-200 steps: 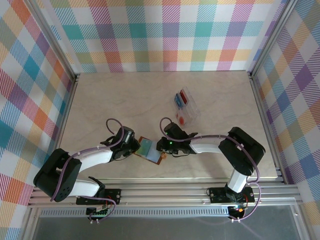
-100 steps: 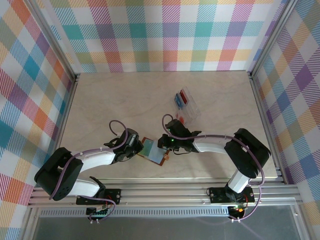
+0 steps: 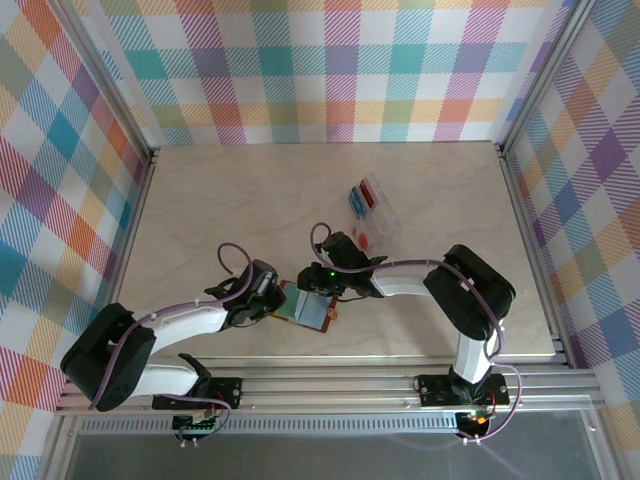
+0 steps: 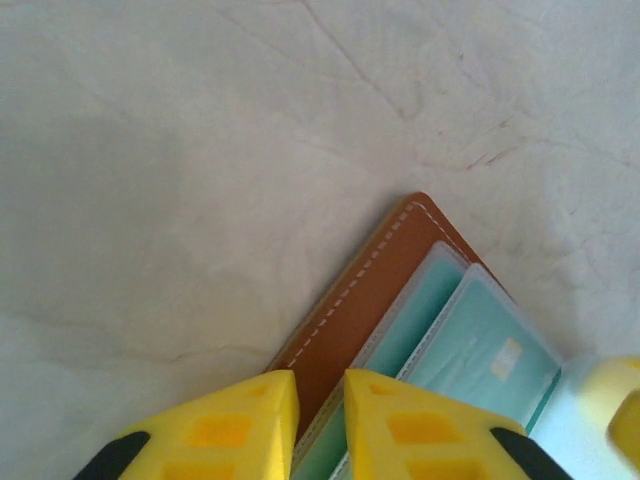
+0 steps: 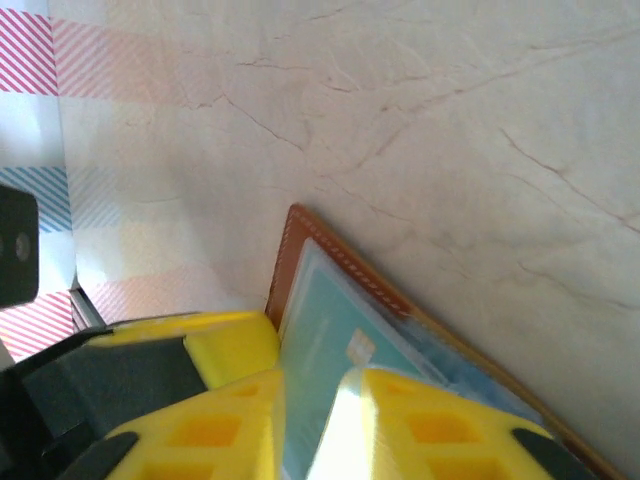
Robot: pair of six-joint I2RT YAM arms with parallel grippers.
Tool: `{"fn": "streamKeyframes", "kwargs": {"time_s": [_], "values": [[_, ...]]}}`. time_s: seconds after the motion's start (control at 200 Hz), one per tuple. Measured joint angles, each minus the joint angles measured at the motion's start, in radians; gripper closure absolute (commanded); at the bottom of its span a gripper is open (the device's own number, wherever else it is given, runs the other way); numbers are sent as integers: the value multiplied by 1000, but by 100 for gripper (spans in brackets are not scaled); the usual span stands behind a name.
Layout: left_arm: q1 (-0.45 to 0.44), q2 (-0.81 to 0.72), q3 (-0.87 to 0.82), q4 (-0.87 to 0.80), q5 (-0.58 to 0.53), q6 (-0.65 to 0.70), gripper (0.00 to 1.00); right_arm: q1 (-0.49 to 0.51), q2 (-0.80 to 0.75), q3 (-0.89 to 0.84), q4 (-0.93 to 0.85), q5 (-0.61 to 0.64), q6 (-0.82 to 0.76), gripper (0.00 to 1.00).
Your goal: Put the credit cards into the card holder
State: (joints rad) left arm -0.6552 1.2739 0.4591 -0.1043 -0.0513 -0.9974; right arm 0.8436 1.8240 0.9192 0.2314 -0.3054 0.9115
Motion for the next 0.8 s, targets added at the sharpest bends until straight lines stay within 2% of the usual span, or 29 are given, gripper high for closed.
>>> {"fn": "streamKeyframes", "kwargs": {"time_s": [0.245,0.445,0.55,0.8], "values": [[26,-84,3,-154,18,51,59,2,84,65,4,-8,-17,57],[94,-111,-11,-174,95,92,58,40,93,100,-48,36,-58,54],[121,-122,-26,-164,124,106,65,63,92,108,-69,56,-73,53],[134,-117,-30,-160,140,123,65,90,48,115,-157,108,-85,46]]}}
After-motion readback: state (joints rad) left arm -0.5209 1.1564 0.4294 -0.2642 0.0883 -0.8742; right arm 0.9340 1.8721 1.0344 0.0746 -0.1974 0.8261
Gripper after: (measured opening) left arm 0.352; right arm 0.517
